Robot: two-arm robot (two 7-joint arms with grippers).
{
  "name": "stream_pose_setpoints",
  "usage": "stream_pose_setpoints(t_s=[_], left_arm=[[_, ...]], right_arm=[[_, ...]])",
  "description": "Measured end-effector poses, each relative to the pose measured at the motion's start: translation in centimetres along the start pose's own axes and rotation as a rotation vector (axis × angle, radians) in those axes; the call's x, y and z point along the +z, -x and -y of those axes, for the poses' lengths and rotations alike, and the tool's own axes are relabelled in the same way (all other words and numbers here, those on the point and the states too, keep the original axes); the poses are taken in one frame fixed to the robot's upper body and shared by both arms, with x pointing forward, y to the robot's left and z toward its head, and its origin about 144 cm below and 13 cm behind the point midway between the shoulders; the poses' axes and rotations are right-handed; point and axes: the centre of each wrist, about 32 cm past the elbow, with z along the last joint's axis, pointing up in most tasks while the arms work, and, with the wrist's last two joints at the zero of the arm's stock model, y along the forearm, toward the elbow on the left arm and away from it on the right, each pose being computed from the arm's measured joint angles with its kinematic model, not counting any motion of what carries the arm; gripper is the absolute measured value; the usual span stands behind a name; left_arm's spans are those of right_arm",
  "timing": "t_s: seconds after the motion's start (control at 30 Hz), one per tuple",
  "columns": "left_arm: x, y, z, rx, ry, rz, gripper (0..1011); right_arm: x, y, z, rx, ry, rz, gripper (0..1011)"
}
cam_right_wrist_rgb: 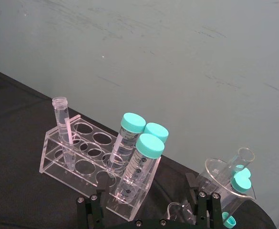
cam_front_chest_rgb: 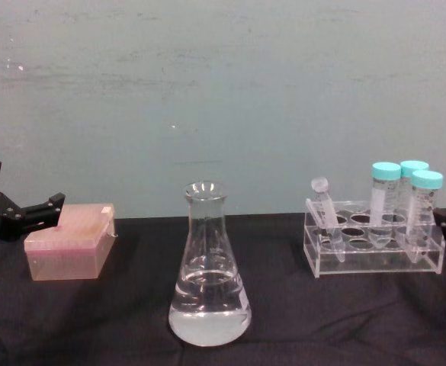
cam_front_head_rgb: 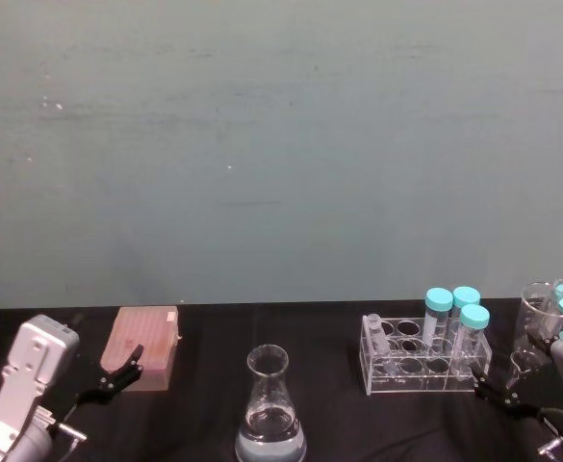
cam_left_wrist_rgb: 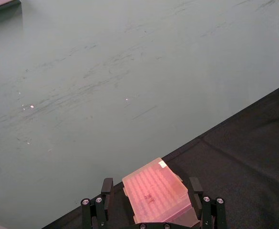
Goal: Pour the liquid from the test tube into the beaker using one hand.
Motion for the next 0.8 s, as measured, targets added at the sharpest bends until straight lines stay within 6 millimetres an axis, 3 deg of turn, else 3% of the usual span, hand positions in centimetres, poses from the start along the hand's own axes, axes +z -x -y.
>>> stream_pose_setpoints(t_s=[0.8], left_arm=[[0.00,0.00,0.00,0.000,0.000,0.000,1000]], right_arm=[[0.00,0.00,0.00,0.000,0.000,0.000,1000]])
